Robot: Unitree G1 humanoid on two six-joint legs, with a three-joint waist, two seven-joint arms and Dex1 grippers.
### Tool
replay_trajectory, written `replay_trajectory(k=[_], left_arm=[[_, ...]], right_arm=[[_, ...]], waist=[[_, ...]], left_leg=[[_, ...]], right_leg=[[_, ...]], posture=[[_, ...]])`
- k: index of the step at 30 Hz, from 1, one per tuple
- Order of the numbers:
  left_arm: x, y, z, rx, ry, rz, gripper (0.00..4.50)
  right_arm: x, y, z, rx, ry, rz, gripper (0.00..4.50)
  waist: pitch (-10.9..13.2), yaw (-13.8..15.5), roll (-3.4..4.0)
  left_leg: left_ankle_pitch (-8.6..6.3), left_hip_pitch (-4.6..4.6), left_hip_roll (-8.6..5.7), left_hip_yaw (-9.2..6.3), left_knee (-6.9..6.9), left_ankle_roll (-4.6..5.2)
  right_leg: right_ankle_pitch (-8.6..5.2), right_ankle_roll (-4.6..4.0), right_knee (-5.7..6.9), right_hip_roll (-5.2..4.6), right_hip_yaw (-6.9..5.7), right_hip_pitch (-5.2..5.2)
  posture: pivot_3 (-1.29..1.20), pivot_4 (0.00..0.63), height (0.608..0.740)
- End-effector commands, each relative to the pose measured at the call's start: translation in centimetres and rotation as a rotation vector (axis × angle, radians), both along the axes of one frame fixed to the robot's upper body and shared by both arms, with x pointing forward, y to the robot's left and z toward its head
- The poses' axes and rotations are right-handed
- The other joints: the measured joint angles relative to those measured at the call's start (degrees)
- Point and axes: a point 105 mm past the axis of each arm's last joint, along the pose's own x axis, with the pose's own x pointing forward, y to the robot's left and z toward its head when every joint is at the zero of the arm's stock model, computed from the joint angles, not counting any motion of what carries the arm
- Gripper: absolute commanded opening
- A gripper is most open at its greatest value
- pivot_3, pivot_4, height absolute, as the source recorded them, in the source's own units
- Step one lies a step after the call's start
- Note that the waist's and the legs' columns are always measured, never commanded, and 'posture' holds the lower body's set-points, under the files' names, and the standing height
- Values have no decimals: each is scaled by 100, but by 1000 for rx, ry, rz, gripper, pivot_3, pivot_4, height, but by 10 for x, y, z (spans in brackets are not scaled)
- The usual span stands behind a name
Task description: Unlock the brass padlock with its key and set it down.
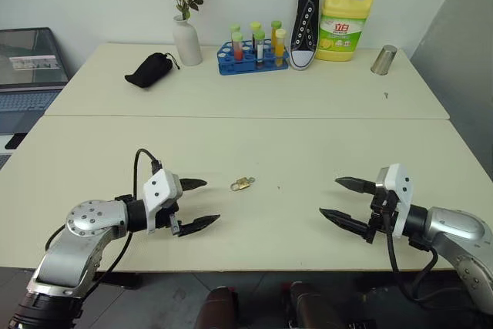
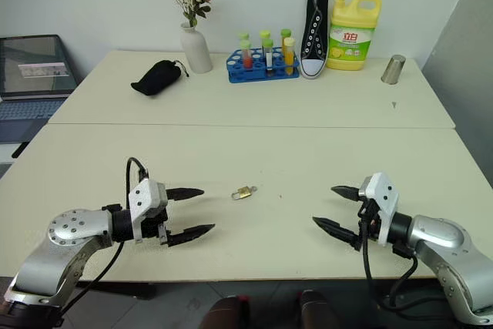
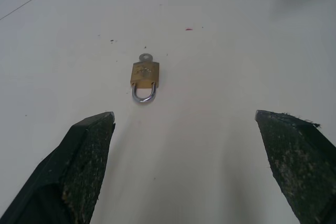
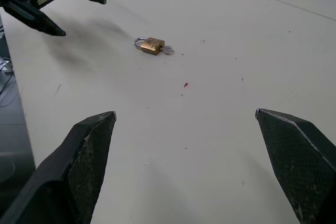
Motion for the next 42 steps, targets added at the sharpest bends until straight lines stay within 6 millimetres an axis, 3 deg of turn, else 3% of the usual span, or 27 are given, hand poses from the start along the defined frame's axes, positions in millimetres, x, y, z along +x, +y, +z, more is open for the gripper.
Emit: replay_trajectory(k=[1, 8, 12, 18, 33, 42], left_arm=[[-1, -3, 15, -27, -43, -14, 4500], [1, -2, 15, -4, -50, 1, 4500], [5, 1, 2, 108, 21, 25, 4500], [19, -11, 12, 34, -18, 34, 4500], [56, -42, -15, 115, -6, 33, 4500], [68, -45, -35, 156, 54, 33, 4500]], right_arm=[[-2, -1, 0, 5, -24, 31, 4471], [-4, -1, -8, 1, -21, 50, 4471], [-7, 2, -8, -2, -14, 68, 4471], [-15, 11, -5, -13, 13, 112, 4471], [-15, 29, 16, 3, 28, 103, 4471], [-21, 38, 21, 1, 41, 130, 4471]], waist=[[0, -1, 0], [0, 0, 0], [1, -1, -1], [2, 9, -4], [3, 8, -7], [1, 7, -7]], left_leg=[[0, 1, 0, 1, 0, 0], [0, 1, 0, 0, 0, 0], [0, 1, 0, -2, 1, 0], [0, 0, -2, 0, 4, 0], [0, -3, -4, -3, 6, 0], [0, -3, -3, -5, 7, 0]], right_leg=[[0, 0, 0, 0, 0, 0], [0, 0, 1, 1, 1, 0], [0, 0, 2, 1, 0, 0], [1, 1, 2, 4, -2, 1], [2, 3, 4, 26, -1, 1], [2, 3, 5, 29, -2, 1]], posture=[[0, 150, 740], [0, 150, 740], [0, 150, 740], [0, 150, 740], [0, 150, 740], [0, 150, 740]])
